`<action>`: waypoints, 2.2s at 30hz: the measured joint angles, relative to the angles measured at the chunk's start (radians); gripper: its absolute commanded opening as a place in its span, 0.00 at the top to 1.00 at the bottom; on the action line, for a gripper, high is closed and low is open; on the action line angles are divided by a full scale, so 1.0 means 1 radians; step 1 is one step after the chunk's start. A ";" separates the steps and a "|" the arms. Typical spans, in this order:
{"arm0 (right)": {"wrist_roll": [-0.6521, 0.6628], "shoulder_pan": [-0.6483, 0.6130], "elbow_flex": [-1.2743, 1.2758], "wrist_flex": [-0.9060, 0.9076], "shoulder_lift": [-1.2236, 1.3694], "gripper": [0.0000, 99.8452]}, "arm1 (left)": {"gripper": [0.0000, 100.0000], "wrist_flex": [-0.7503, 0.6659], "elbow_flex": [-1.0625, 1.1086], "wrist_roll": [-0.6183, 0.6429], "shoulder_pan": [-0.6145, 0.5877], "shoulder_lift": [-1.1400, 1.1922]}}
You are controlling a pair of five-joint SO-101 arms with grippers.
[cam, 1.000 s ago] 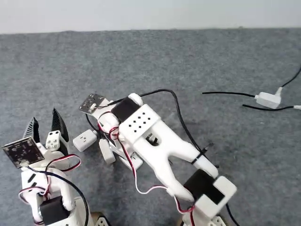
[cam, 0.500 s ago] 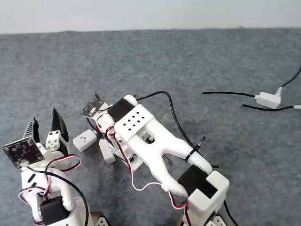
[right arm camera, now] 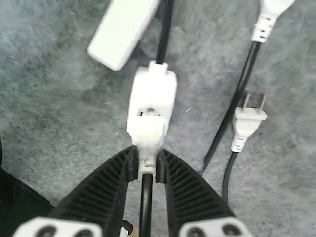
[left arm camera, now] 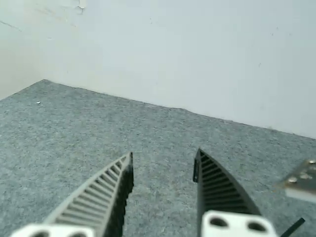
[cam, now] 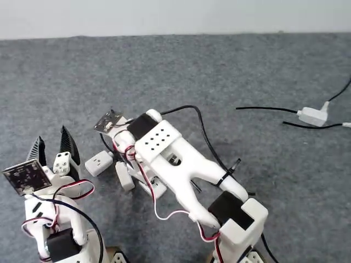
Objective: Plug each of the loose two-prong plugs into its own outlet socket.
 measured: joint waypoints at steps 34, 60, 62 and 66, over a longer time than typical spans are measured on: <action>0.000 0.003 0.018 0.006 0.000 0.99 | 0.80 -0.002 0.000 0.000 0.000 0.000; -0.014 -0.034 0.132 -0.124 -0.002 0.99 | 0.80 -0.002 0.000 0.000 0.000 0.000; -0.014 -0.034 0.143 -0.143 -0.003 0.99 | 0.80 -0.002 0.000 0.000 0.000 0.000; -0.014 -0.034 0.161 -0.175 -0.005 0.99 | 0.80 -0.002 0.006 0.000 0.000 0.000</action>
